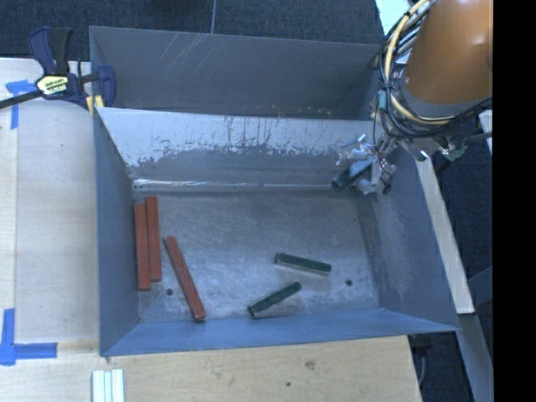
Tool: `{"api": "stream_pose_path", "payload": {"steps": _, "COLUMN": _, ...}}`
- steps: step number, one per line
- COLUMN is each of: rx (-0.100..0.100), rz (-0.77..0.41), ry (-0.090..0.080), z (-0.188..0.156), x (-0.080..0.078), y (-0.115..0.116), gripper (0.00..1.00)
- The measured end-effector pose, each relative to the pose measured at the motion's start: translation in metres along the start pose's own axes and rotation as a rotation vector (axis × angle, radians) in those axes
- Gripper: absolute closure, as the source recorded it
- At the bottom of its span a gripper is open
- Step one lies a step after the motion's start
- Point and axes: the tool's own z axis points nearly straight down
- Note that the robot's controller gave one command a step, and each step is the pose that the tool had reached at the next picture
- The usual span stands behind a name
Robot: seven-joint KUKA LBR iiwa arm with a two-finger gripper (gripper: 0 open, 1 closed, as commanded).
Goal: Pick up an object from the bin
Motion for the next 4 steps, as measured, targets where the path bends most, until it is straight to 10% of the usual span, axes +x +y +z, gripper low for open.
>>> {"api": "stream_pose_path", "payload": {"steps": 1, "rx": -0.007, "rz": 0.003, "ry": 0.006, "z": 0.004, "x": 0.002, "y": 0.001, "gripper": 0.00}}
{"api": "stream_pose_path", "payload": {"steps": 2, "rx": -0.011, "rz": 0.099, "ry": 0.014, "z": 0.117, "x": 0.035, "y": -0.002, "gripper": 0.00}}
{"api": "stream_pose_path", "payload": {"steps": 3, "rx": -0.006, "rz": 0.099, "ry": 0.007, "z": 0.111, "x": 0.033, "y": -0.003, "gripper": 1.00}}
{"api": "stream_pose_path", "payload": {"steps": 4, "rx": -0.006, "rz": 0.100, "ry": 0.007, "z": 0.111, "x": 0.033, "y": -0.003, "gripper": 0.00}}
